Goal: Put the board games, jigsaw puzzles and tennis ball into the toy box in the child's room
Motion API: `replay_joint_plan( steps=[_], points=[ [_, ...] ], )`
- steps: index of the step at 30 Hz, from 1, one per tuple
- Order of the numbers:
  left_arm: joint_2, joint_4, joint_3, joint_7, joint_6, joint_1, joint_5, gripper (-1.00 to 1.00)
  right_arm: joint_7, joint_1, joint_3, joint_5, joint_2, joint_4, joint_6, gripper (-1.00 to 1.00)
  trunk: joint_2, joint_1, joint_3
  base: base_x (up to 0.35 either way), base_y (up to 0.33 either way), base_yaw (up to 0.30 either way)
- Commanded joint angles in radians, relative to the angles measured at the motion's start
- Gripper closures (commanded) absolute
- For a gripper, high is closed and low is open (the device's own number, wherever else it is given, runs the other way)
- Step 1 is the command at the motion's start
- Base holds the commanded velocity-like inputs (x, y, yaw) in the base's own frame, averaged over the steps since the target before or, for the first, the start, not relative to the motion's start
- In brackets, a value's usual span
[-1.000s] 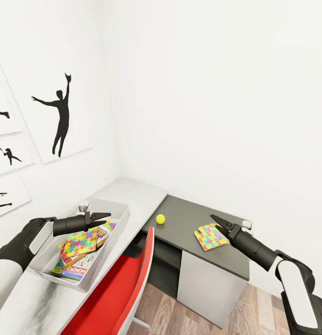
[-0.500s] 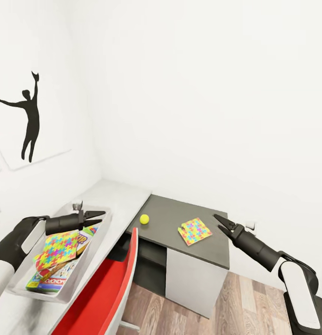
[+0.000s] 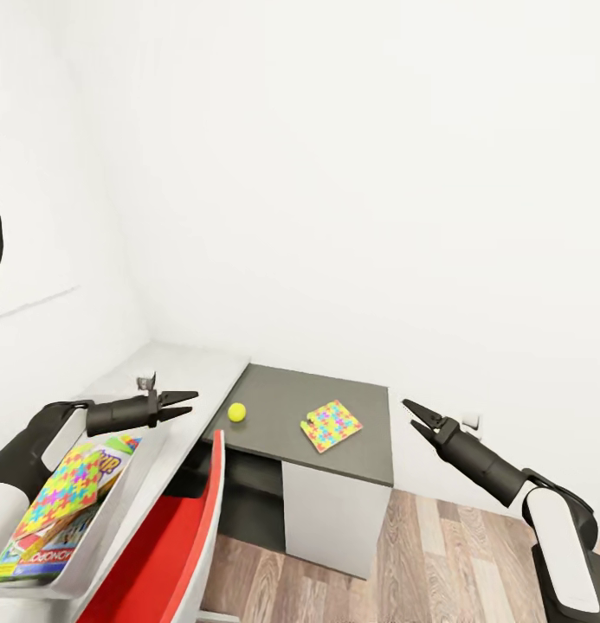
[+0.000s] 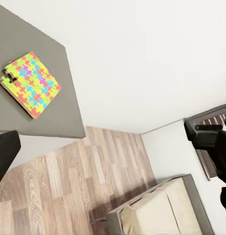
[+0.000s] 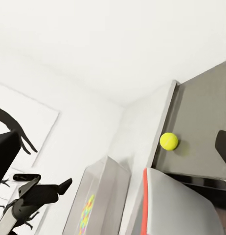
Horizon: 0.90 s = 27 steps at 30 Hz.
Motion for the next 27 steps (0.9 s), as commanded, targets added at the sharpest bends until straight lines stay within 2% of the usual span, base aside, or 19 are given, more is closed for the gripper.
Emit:
replay_joint_plan(
  steps=[1, 5, 15, 27],
  points=[
    [0.000, -0.001, -0.005, 0.000, 0.006, -0.001, 0.006, -1.00, 0.006, -0.001, -0.012, 0.004, 0.000, 0.001, 0.005, -1.00, -0.002, 0.001, -0.002, 0.000, 0.000, -0.272],
    [-0.001, -0.009, -0.008, 0.000, 0.006, -0.001, 0.006, -1.00, 0.007, -0.002, -0.033, 0.004, 0.000, 0.003, 0.006, -1.00, -0.002, 0.001, -0.002, 0.000, 0.000, -0.272],
    [0.000, -0.044, -0.008, 0.000, 0.008, 0.001, 0.005, -1.00, 0.005, -0.002, -0.041, 0.004, 0.000, 0.004, 0.007, -1.00, -0.002, 0.001, -0.002, 0.002, -0.005, -0.272],
    [-0.004, -0.047, -0.006, 0.003, 0.006, 0.001, 0.003, -1.00, 0.005, -0.001, -0.041, 0.003, 0.000, 0.004, 0.006, -1.00, -0.002, 0.001, -0.002, 0.059, -0.262, -0.272]
  ],
)
